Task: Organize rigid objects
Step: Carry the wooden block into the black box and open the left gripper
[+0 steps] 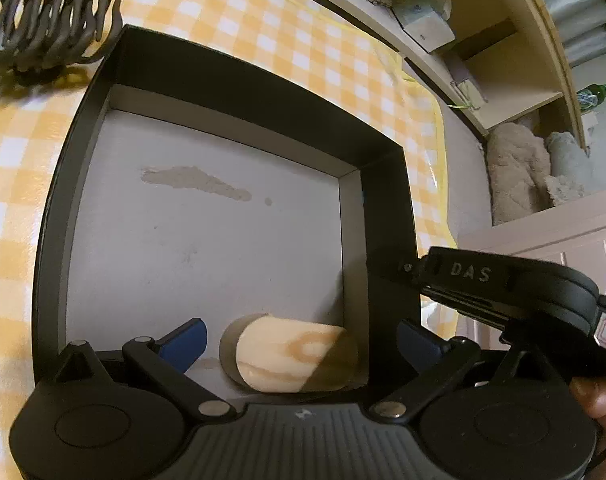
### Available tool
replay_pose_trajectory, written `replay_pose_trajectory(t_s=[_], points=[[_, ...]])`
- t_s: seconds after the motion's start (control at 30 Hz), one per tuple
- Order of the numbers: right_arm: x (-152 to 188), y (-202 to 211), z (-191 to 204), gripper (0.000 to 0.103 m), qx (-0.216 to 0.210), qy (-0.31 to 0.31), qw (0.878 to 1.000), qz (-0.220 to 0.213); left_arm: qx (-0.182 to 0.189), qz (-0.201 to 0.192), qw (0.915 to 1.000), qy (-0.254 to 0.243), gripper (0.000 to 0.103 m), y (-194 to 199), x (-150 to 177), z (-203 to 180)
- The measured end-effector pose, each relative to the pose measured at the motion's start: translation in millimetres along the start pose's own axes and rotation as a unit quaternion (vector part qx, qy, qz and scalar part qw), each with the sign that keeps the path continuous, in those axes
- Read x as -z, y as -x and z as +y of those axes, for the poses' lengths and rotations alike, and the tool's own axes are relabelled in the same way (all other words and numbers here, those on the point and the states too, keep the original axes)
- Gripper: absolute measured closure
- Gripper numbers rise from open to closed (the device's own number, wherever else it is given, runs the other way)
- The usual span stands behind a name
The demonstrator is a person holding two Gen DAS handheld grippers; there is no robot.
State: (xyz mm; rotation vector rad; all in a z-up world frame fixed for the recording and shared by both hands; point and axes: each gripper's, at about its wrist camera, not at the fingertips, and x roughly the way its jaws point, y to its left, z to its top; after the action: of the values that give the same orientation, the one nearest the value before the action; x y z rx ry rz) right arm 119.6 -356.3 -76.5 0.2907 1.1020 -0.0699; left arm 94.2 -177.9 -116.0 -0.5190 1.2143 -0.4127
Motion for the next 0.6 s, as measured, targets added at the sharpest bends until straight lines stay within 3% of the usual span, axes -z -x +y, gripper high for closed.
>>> replay_pose_trajectory(t_s=[0.27,0.4,0.6], points=[[-0.2,0.8,-0.1,0.096,0.001,0.001,1.0,0.0,0.048,0.042,0.998,-0.006,0.006,-6.6,4.0,-1.9],[-0.2,0.7,-0.3,0.096,0.0,0.001,1.0,0.0,0.039,0.045,0.9977,-0.031,0.006,-8.9,8.9,-9.5],[-0.1,1.0,-0.4,0.096,0.0,0.0,1.0,0.0,0.034,0.05,0.9977,-0.03,0.006,-9.4,7.5,-10.2]])
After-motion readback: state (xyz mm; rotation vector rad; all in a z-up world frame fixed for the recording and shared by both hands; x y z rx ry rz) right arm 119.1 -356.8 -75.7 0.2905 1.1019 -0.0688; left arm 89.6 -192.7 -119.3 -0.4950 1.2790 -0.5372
